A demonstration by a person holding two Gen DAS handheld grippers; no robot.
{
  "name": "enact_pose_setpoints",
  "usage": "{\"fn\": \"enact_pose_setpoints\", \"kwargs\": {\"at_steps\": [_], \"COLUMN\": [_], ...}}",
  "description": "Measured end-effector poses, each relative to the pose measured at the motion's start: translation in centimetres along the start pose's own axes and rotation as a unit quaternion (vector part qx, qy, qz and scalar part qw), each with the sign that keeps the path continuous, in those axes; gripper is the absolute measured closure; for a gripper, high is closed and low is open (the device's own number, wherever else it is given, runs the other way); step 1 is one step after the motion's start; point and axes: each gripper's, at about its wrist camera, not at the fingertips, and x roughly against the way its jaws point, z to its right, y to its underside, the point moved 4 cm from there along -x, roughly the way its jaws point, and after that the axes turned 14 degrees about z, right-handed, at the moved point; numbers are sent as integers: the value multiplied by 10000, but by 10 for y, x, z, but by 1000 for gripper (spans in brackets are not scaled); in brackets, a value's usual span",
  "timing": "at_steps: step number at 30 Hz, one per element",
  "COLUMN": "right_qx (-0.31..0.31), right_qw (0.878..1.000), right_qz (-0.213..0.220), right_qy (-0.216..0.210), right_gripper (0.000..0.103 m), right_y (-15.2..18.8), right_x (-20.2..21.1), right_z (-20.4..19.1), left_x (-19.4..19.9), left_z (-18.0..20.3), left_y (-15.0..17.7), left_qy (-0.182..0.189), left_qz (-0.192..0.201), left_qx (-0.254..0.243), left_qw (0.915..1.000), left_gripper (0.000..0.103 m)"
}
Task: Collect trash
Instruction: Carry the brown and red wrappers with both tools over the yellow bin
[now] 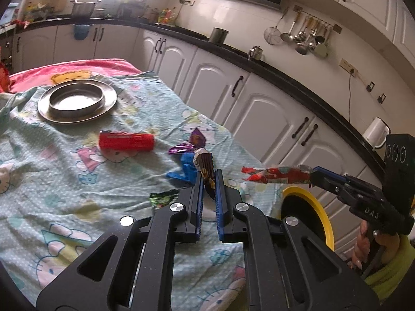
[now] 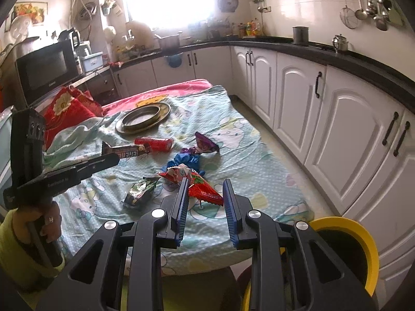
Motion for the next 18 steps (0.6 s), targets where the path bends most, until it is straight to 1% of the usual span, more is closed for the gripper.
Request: {"fn": "enact_pose_setpoints", "kwargs": {"at_steps": [8,18], "right_qx": [-238,-422], "right_qw": [9993,9977], "right_qz": [195,288], "right_qy": [231,447], "right_gripper": [78,78], "right_y": [-3,0], "right_x": [25,44], "right_z": [24,45], "left_x": [-3,-8], "left_z": [24,51], "left_y": [6,13], "left_qy": [206,426], "left_qz": [-75,-162], "left_qx": [-167,-367], "left_qw": [9996,9983], "left_gripper": [99,99]}}
